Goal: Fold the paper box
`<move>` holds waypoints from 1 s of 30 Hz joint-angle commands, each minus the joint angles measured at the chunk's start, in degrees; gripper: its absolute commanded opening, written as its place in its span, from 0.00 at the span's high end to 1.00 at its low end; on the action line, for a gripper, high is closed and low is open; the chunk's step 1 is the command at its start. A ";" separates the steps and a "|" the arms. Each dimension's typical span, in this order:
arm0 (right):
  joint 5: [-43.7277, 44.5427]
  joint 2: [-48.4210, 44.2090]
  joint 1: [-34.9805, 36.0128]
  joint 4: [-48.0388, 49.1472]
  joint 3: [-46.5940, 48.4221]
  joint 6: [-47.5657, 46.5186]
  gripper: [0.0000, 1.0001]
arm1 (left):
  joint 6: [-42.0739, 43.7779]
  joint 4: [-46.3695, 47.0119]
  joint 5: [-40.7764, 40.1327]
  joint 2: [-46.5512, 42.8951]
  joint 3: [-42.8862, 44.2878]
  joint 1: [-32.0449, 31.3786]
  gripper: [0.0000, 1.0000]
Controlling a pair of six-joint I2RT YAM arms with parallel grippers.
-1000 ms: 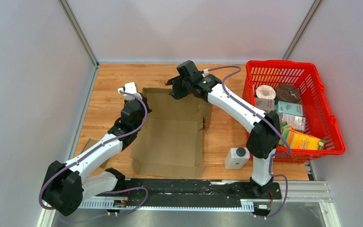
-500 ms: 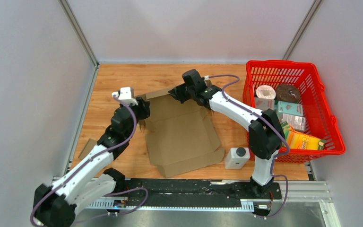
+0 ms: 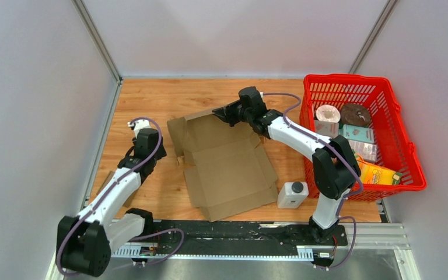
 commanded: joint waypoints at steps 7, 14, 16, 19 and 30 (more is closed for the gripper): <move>-4.21 -2.70 -0.98 9.91 -2.75 -0.32 0.93 | 5.92 14.64 30.62 8.48 1.40 0.20 0.56; -5.36 -4.71 -0.98 13.60 -9.25 -5.68 0.95 | -0.59 18.14 34.57 8.82 -3.16 0.11 0.60; -6.76 -4.98 -1.16 17.46 -12.32 -6.64 0.97 | -1.65 19.22 36.59 8.39 -4.23 0.11 0.60; -7.73 -6.03 -1.86 19.24 -14.44 -9.19 0.98 | 0.70 14.67 37.22 3.67 -4.23 0.11 0.57; -10.55 -7.18 -4.06 19.06 -13.65 -12.37 0.97 | -7.46 3.40 11.99 -17.47 -9.17 2.31 0.44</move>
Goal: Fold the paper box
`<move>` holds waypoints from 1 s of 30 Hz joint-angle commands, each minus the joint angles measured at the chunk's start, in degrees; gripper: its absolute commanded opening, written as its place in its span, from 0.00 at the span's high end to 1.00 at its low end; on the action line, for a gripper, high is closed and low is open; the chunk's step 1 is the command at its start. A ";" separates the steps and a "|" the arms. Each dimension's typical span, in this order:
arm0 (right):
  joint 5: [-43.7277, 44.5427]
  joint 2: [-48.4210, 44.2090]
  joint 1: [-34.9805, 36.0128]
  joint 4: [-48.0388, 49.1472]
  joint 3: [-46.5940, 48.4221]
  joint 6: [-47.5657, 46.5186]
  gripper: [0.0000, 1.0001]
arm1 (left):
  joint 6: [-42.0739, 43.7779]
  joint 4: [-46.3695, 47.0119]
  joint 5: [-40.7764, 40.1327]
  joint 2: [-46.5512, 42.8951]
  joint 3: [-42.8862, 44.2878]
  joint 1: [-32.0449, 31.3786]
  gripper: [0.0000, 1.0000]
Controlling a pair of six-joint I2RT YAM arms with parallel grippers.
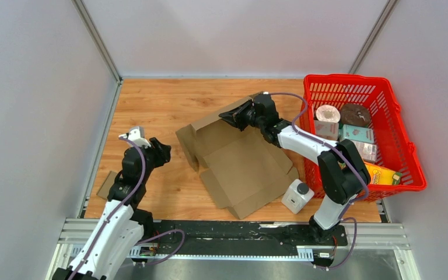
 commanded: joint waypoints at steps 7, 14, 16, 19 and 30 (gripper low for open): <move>-2.89 0.79 -0.04 7.35 2.53 1.16 0.97 | 7.28 5.61 4.91 25.47 10.15 1.42 0.43; -1.04 3.87 0.05 7.97 6.74 2.92 0.97 | 8.96 22.94 21.63 25.07 5.24 1.42 0.50; -1.65 5.36 0.22 8.85 8.06 4.32 0.97 | 9.93 23.39 21.64 23.67 4.18 1.33 0.50; -1.92 6.42 0.31 9.99 8.24 5.20 0.97 | 10.63 23.13 22.70 25.05 4.79 1.42 0.49; -2.44 5.02 0.23 11.22 3.15 4.77 0.97 | 13.27 20.07 3.65 26.56 7.51 -11.22 0.47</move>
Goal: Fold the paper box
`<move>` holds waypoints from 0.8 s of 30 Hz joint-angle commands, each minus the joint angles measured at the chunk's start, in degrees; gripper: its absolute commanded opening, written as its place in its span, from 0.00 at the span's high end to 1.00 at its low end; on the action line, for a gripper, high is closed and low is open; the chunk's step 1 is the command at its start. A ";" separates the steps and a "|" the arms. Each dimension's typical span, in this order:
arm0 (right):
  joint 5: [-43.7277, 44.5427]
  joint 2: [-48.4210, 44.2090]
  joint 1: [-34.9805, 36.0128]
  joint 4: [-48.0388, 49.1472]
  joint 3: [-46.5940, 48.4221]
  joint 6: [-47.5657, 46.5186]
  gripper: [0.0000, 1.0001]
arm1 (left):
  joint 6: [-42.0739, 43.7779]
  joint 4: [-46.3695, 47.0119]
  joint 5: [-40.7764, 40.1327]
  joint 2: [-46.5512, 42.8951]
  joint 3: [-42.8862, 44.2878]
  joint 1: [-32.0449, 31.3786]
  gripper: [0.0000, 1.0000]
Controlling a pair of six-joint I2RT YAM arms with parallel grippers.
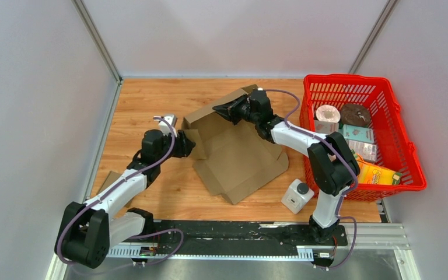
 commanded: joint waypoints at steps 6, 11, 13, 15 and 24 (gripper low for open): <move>0.49 -3.85 0.23 4.25 -5.61 -0.79 0.97 | -2.29 5.27 -23.64 -0.61 -0.63 -9.82 0.52; 0.40 -5.16 0.40 3.99 -7.55 -0.79 0.97 | 0.85 10.89 -34.44 3.78 -0.12 -16.31 0.60; 0.84 -5.69 0.49 3.64 -7.81 -0.97 0.98 | 1.83 12.22 -39.54 5.80 0.24 -18.78 0.63; 1.37 -6.48 0.66 3.03 -8.25 -0.97 0.98 | 2.19 17.92 -44.31 7.82 -0.63 -21.42 0.62; -0.21 -7.80 1.45 0.75 -8.35 3.86 1.00 | -18.53 -11.37 -76.55 23.98 19.11 -25.56 0.58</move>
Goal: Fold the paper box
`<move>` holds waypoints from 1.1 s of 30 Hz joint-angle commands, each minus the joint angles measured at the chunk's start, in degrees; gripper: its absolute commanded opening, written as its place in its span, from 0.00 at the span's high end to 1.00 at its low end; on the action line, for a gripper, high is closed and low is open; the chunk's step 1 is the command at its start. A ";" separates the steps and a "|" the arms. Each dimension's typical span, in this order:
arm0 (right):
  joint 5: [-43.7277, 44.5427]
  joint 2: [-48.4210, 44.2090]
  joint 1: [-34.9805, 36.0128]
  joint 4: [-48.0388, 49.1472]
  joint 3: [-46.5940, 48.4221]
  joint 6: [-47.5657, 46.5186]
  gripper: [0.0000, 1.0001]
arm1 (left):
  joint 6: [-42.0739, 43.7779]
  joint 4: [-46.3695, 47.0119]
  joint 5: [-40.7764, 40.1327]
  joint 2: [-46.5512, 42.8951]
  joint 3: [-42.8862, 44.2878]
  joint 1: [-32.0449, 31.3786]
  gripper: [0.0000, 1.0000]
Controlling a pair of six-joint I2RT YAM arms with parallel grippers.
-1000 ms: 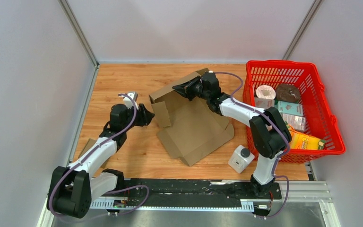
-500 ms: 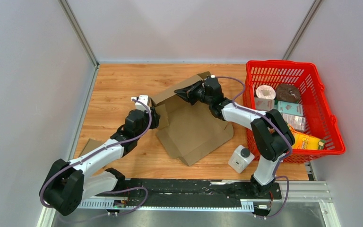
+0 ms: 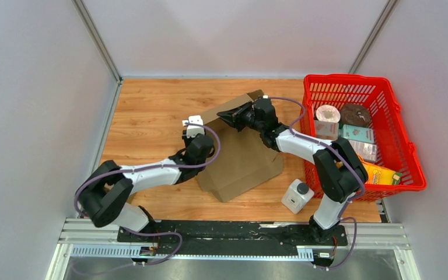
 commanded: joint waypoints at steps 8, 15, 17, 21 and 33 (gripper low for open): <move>-0.01 -6.05 1.44 -8.16 -0.37 3.85 0.99 | -11.78 -11.30 -17.69 8.94 10.29 1.11 0.89; -1.93 -5.79 0.91 -11.23 1.82 -0.78 0.93 | -5.40 -3.20 -14.58 7.19 7.97 3.92 0.97; -3.17 -6.14 -1.01 -16.11 6.10 -16.94 0.58 | -3.12 -0.13 -10.38 4.91 5.34 5.41 1.00; -5.28 -7.53 -2.26 -41.87 19.13 -49.89 0.20 | 0.76 3.31 -4.13 0.33 0.33 6.73 1.00; 7.89 -3.42 -4.28 -71.27 38.91 -72.80 0.07 | -3.63 -2.58 -0.08 -2.05 -0.38 7.97 1.00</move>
